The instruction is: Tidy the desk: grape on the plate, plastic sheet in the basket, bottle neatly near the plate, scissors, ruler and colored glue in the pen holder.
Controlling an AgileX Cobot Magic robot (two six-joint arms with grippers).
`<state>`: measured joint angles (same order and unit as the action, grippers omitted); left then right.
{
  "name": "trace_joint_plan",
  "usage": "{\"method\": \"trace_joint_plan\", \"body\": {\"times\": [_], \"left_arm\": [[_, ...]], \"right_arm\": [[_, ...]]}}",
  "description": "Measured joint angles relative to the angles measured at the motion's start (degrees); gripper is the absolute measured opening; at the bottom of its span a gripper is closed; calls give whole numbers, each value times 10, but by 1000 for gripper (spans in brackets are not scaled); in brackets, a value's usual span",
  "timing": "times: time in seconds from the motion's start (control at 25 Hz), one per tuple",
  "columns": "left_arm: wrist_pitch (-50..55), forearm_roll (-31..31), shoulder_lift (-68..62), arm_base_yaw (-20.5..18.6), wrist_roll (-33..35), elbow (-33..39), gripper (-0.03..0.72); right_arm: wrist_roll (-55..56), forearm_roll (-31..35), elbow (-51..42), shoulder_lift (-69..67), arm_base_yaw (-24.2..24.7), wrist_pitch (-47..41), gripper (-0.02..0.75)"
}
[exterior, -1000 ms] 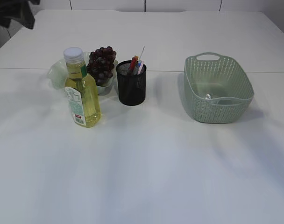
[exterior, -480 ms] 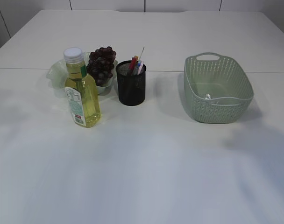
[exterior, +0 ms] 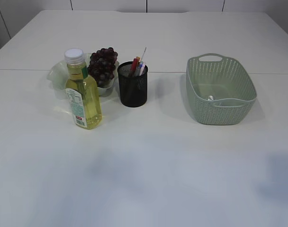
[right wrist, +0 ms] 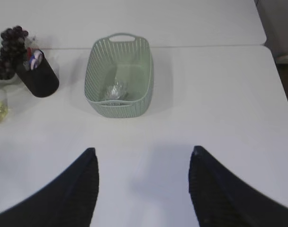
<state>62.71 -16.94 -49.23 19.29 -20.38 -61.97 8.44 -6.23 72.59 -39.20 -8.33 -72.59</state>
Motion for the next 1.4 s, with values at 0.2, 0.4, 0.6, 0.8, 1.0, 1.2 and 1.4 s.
{"method": "trace_joint_plan", "body": {"times": [0.2, 0.4, 0.6, 0.8, 1.0, 1.2, 1.4], "left_arm": [[15, 0, 135, 0, 0, 54, 379], [35, 2, 249, 0, 0, 120, 379], [38, 30, 331, 0, 0, 166, 379], [39, 46, 378, 0, 0, 203, 379], [39, 54, 399, 0, 0, 244, 379], [12, 57, 402, 0, 0, 281, 379], [-12, 59, 402, 0, 0, 303, 379]], "right_arm": [[1, 11, 0, 84, 0, -4, 479], [1, 30, 0, 154, 0, -6, 479], [1, 34, -42, 209, 0, -6, 479], [1, 39, -144, 275, 0, -6, 480], [-21, 40, -248, 336, 0, -8, 479], [-27, 40, -333, 359, 0, -8, 479], [-34, 31, -375, 361, 0, -5, 479]]}}
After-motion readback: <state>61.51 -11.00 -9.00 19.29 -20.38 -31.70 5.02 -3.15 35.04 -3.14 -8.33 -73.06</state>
